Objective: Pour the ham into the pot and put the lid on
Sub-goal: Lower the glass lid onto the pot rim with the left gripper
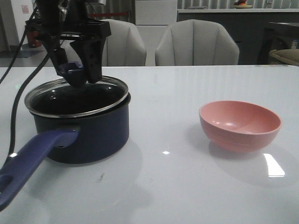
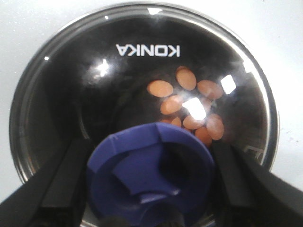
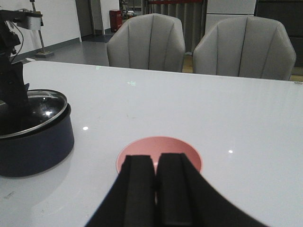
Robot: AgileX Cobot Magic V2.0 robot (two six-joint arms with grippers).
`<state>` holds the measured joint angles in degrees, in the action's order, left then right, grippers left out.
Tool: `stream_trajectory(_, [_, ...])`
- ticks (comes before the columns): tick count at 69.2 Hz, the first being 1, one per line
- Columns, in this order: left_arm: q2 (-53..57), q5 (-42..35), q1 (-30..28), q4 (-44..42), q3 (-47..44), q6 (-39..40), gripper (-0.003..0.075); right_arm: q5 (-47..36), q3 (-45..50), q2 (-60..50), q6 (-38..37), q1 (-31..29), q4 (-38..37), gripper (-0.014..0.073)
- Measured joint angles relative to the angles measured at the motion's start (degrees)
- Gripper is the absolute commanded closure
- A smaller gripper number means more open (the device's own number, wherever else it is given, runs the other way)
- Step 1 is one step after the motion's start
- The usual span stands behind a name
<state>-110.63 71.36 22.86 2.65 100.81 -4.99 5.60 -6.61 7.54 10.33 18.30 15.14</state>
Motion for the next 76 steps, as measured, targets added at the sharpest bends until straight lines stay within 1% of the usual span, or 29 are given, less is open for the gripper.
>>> stream_trajectory(24, [0.0, 0.0, 0.0, 0.0, 0.0, 0.0, 0.038, 0.0, 0.0, 0.0, 0.0, 0.0, 0.0, 0.0433])
stream_trajectory(29, [0.0, 0.0, 0.0, 0.2, 0.0, 0.0, 0.0351, 0.0, 0.0, 0.0, 0.0, 0.0, 0.0, 0.0433])
stream_trajectory(42, [0.0, 0.0, 0.0, 0.4, 0.0, 0.0, 0.023, 0.0, 0.0, 0.0, 0.0, 0.0, 0.0, 0.0433])
stream_trajectory(55, [0.0, 0.0, 0.0, 0.4, 0.0, 0.0, 0.0211, 0.0, 0.0, 0.0, 0.0, 0.0, 0.0, 0.0433])
stream_trajectory(59, [0.0, 0.0, 0.0, 0.4, 0.0, 0.0, 0.0181, 0.0, 0.0, 0.0, 0.0, 0.0, 0.0, 0.0433])
stream_trajectory(69, [0.0, -0.1, 0.0, 0.4, 0.0, 0.0, 0.0069, 0.0, 0.0, 0.0, 0.0, 0.0, 0.0, 0.0433])
stream_trajectory(76, [0.0, -0.1, 0.0, 0.7, 0.0, 0.0, 0.0061, 0.0, 0.0, 0.0, 0.0, 0.0, 0.0, 0.0433])
